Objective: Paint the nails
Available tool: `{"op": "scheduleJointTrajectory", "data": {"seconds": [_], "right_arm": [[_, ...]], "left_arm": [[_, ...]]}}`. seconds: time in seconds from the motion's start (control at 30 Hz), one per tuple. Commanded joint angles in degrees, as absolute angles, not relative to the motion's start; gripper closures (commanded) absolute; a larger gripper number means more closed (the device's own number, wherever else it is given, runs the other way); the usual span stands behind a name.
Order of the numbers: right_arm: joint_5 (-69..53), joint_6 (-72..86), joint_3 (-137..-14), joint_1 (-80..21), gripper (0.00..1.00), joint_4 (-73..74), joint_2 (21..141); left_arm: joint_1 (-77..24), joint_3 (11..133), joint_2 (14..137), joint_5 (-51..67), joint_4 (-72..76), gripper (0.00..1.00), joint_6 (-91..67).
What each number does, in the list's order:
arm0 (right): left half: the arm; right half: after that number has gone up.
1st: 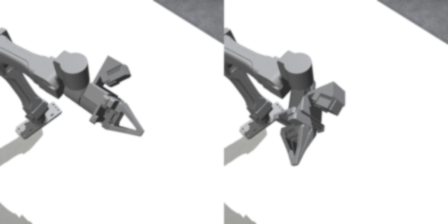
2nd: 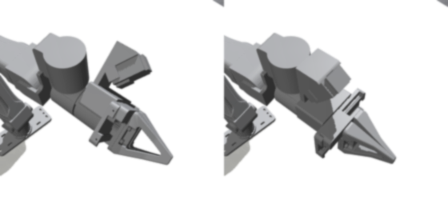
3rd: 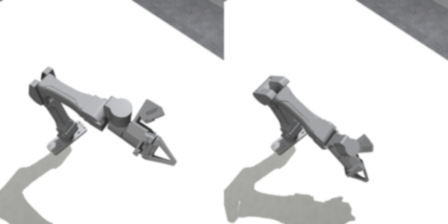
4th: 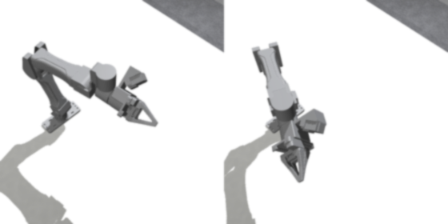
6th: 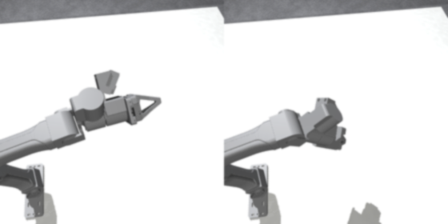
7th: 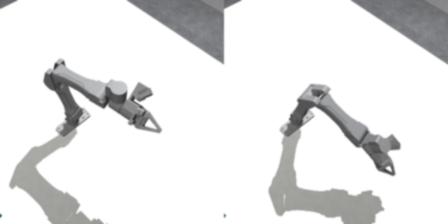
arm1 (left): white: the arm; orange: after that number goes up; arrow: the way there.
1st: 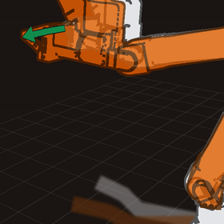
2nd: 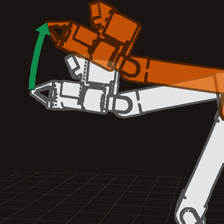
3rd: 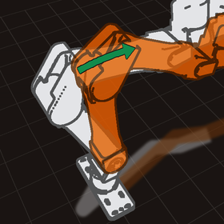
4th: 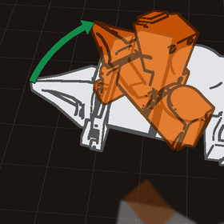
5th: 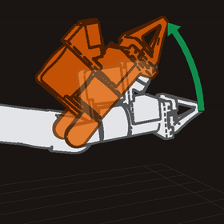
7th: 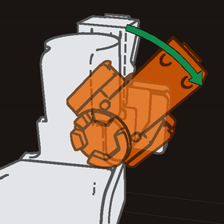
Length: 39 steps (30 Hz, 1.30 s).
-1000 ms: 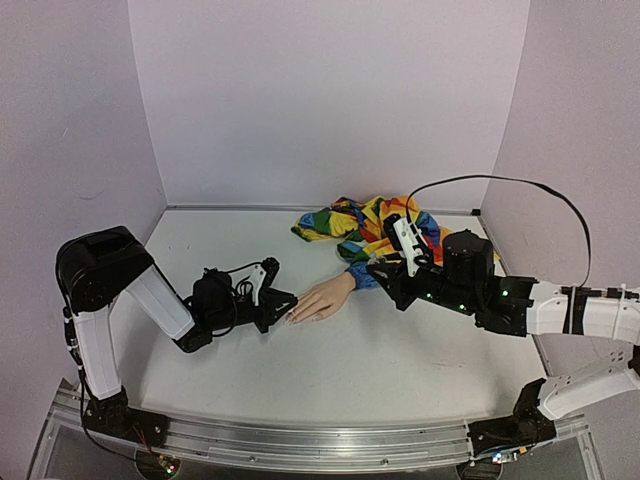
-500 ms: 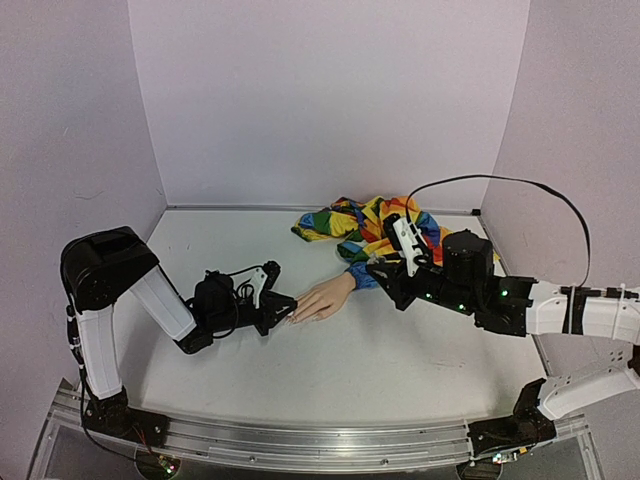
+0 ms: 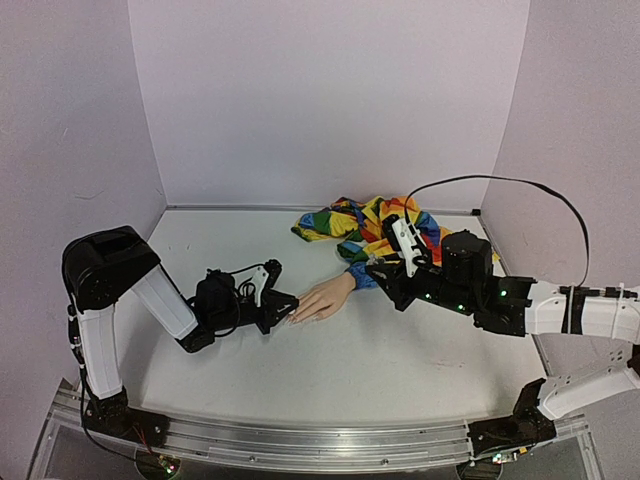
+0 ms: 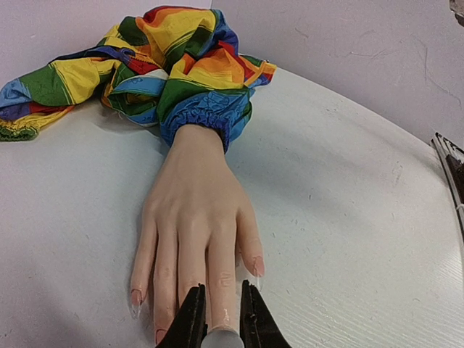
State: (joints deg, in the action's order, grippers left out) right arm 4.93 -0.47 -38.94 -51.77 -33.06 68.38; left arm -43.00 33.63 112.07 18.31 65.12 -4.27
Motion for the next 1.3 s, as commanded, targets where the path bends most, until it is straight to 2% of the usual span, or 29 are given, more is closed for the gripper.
{"op": "scheduleJointTrajectory", "data": {"seconds": [0.0, 1.27], "right_arm": [[4.24, -0.44, -39.51, -51.50, 1.00, -37.26, 68.53], [2.66, -0.44, -40.72, -51.50, 1.00, -37.79, 69.97]], "left_arm": [[-42.63, 34.57, 112.32, 18.76, 68.47, 1.00, -3.11], [-42.67, 29.89, 110.15, 18.59, 68.56, 1.00, -4.00]]}}
